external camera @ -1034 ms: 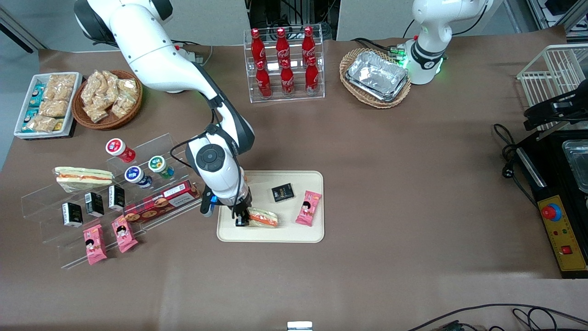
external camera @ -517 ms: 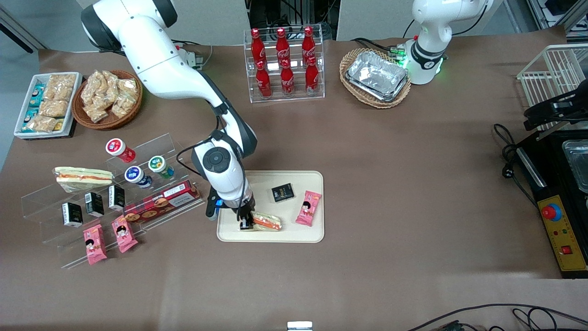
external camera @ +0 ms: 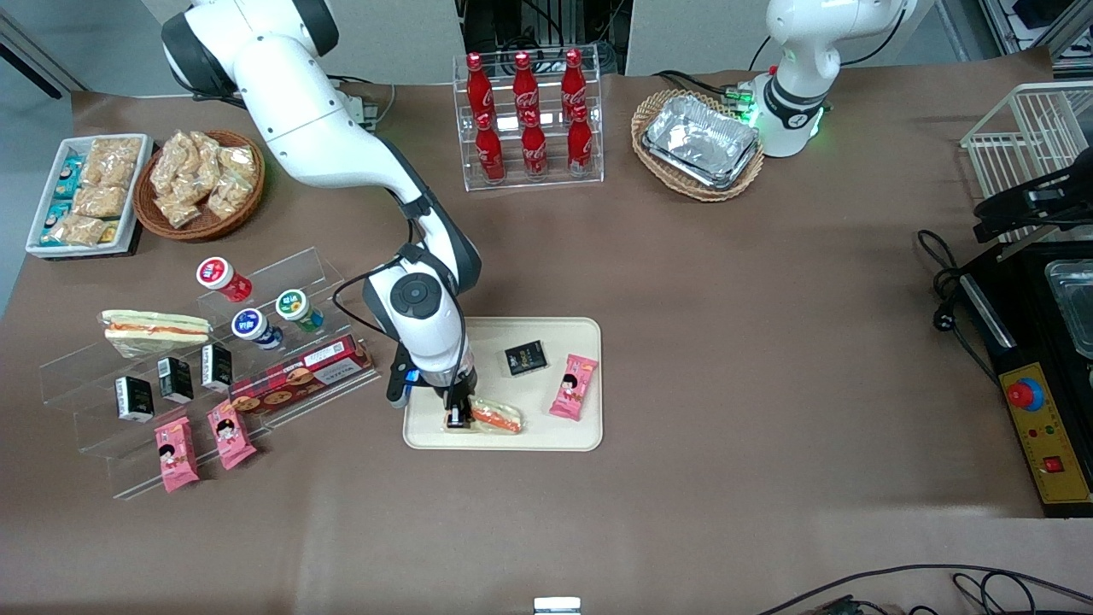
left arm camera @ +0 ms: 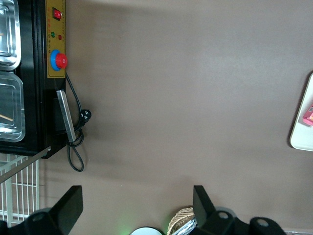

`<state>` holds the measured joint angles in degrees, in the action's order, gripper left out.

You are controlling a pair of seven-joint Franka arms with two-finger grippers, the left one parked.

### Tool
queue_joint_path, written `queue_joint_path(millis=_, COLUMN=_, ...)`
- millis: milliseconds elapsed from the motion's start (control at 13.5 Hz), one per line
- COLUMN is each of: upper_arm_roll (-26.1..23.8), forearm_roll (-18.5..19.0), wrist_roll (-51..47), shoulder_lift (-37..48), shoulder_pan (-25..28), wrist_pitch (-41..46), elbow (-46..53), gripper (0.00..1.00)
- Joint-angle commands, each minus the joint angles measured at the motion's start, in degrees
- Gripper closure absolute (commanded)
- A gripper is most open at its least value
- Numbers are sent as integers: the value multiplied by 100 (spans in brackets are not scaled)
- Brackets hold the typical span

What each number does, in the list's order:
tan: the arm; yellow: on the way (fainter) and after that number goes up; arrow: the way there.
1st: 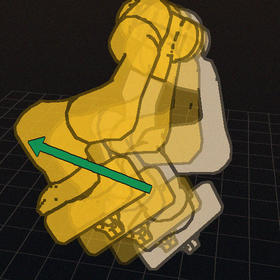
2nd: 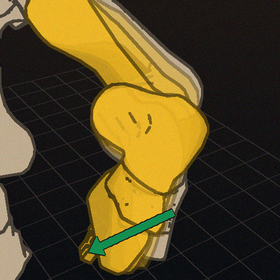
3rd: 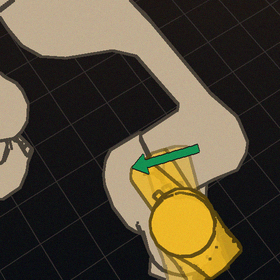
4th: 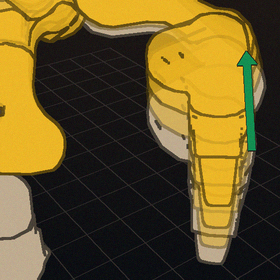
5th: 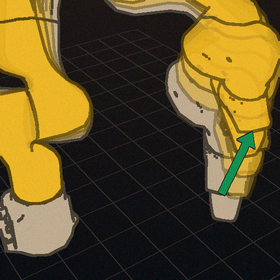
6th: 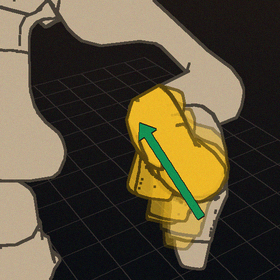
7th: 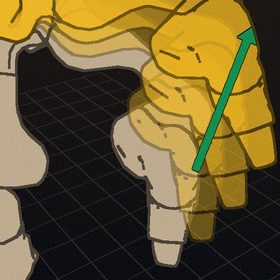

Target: Place sandwich on tray

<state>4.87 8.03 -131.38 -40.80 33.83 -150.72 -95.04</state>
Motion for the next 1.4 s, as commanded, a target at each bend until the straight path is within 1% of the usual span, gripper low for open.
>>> queue_joint_path(millis=0, upper_arm_roll=216, forearm_roll=392, wrist_roll=-537, shoulder_lift=-192, shoulder_pan=176, wrist_pitch=-195, elbow=197, gripper=0)
queue_joint_path(millis=369, upper_arm_roll=216, forearm_roll=375, wrist_roll=-494, shoulder_lift=-122, shoulder_pan=159, wrist_pitch=-125, elbow=302, gripper=0)
queue_joint_path(millis=517, upper_arm_roll=216, forearm_roll=410, wrist_roll=-459, shoulder_lift=-34, shoulder_pan=168, wrist_pitch=330, elbow=407, gripper=0)
queue_joint_path(millis=664, upper_arm_roll=164, forearm_roll=366, wrist_roll=-126, shoulder_lift=168, shoulder_pan=115, wrist_pitch=779, elbow=417, gripper=0)
queue_joint_path(millis=812, upper_arm_roll=137, forearm_roll=287, wrist_roll=462, shoulder_lift=492, shoulder_pan=97, wrist_pitch=1296, elbow=338, gripper=0)
queue_joint_path(millis=960, upper_arm_roll=146, forearm_roll=60, wrist_roll=1137, shoulder_lift=835, shoulder_pan=71, wrist_pitch=1833, elbow=294, gripper=0)
queue_joint_path(millis=1107, upper_arm_roll=155, forearm_roll=-292, wrist_roll=2156, shoulder_lift=1388, shoulder_pan=-165, wrist_pitch=2081, elbow=57, gripper=0)
queue_joint_path(millis=1255, upper_arm_roll=146, forearm_roll=-346, wrist_roll=3167, shoulder_lift=1845, shoulder_pan=-525, wrist_pitch=2335, elbow=39, gripper=0)
queue_joint_path(millis=1329, upper_arm_roll=155, forearm_roll=-433, wrist_roll=3807, shoulder_lift=2039, shoulder_pan=-631, wrist_pitch=2615, elbow=39, gripper=0)
